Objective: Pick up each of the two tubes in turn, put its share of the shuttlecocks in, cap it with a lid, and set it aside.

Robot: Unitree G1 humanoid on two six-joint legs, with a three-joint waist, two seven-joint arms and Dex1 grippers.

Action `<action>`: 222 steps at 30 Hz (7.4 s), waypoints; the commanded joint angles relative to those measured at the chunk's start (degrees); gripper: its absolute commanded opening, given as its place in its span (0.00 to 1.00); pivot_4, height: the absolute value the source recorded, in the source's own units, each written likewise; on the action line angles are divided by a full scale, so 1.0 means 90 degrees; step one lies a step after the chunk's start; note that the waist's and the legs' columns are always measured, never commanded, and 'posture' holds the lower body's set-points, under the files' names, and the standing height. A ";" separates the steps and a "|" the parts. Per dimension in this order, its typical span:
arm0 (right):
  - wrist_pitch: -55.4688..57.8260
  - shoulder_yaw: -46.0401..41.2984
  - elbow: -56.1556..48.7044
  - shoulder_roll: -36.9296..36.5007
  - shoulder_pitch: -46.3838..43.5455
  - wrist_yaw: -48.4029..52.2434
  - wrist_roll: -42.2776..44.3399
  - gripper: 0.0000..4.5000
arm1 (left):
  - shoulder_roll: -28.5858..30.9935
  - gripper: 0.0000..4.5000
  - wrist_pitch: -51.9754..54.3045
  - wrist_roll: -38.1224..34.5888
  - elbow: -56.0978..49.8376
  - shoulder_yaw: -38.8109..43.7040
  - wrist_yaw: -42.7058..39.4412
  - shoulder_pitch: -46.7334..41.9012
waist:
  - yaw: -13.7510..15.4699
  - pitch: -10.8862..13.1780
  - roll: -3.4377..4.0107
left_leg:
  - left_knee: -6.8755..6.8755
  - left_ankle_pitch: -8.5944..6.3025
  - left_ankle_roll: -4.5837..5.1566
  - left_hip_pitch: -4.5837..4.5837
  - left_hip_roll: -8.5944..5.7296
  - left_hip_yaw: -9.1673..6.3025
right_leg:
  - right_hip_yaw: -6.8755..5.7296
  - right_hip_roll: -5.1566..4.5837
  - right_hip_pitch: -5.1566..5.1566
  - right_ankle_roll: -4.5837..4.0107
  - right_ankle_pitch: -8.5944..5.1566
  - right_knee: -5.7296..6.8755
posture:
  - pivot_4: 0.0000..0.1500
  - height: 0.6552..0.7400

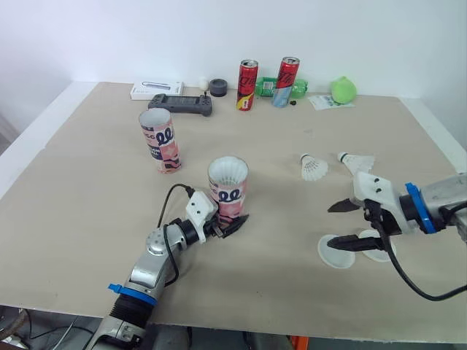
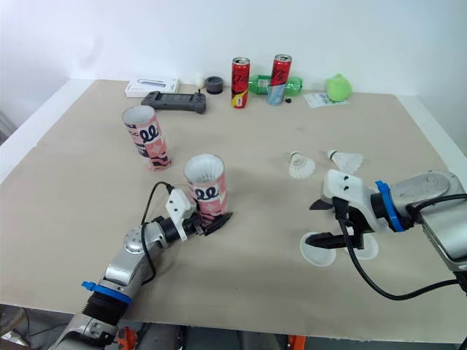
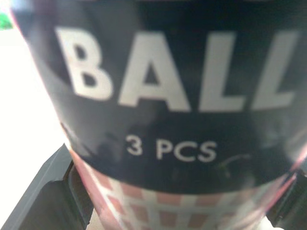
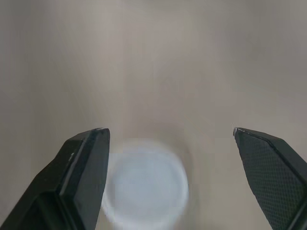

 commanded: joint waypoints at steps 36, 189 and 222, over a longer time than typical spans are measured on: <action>-0.0399 0.1027 0.1173 0.2998 -0.5514 0.0509 -0.0573 0.01 | -0.0030 0.89 0.0108 0.0245 0.0263 -0.0067 -0.0042 -0.0103 | -0.0113 0.0017 0.0056 | -0.0006 -0.0007 -0.0013 0.0059 -0.0005 -0.0012 | 0.0008 0.0003 0.0062 -0.0015 -0.0014 -0.0001 | 1.00 1.00; 0.1070 -0.1291 -0.1298 0.3967 -0.0188 -0.1357 0.0940 0.99 | 0.0886 1.00 0.0776 -0.0477 -0.0872 0.0300 -0.0925 0.0355 | -0.0085 -0.0059 0.0045 | -0.0027 -0.0064 0.0007 0.0040 -0.0017 -0.0102 | -0.0054 0.0010 0.0085 -0.0001 -0.0098 0.0000 | 1.00 1.00; -0.3249 0.0694 0.3207 0.6995 -0.1071 -0.2935 -0.0892 0.87 | 0.2369 1.00 0.2061 -0.1620 -0.2370 0.1440 -0.1240 0.1034 | -0.0170 0.0033 0.0026 | -0.0036 -0.0038 -0.0033 0.0038 -0.0007 -0.0156 | -0.0114 0.0018 0.0089 -0.0035 -0.0096 0.0017 | 1.00 1.00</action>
